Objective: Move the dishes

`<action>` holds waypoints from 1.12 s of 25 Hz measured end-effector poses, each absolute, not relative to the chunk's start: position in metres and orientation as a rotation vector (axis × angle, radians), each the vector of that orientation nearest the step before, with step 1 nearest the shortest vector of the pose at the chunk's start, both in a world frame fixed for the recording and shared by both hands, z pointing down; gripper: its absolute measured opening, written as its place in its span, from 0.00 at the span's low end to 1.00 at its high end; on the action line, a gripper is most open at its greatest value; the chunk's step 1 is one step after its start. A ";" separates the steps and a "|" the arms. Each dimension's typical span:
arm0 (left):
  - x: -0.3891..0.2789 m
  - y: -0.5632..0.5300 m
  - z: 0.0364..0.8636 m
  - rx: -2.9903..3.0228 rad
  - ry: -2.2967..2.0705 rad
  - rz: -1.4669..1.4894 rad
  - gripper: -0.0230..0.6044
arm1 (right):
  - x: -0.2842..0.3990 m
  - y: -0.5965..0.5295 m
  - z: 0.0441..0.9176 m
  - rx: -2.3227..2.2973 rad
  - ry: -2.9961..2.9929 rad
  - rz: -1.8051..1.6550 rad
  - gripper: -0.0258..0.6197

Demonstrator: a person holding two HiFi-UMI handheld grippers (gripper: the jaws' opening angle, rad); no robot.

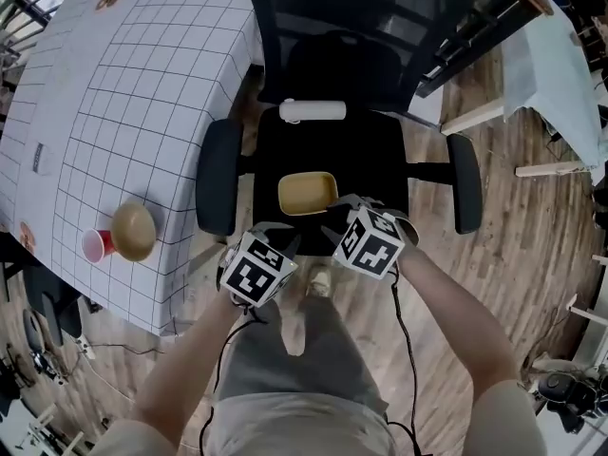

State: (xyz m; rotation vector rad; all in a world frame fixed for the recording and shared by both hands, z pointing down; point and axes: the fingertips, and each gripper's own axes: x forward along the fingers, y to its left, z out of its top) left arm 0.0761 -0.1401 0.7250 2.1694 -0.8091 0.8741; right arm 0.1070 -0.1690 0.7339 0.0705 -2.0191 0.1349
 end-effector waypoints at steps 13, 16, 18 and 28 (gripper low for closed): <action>0.072 -0.123 0.837 2.075 -0.747 0.889 0.06 | 0.097 -0.173 0.892 -0.021 -1.910 0.119 0.22; 0.060 -0.120 0.853 2.030 -0.754 0.876 0.06 | 0.084 -0.165 0.916 -0.065 -1.900 0.092 0.22; 0.058 -0.118 0.860 2.012 -0.750 0.867 0.06 | 0.083 -0.162 0.930 -0.082 -1.881 0.073 0.22; 0.059 -0.104 0.876 2.008 -0.707 0.859 0.06 | 0.080 -0.158 0.969 -0.079 -1.821 0.060 0.14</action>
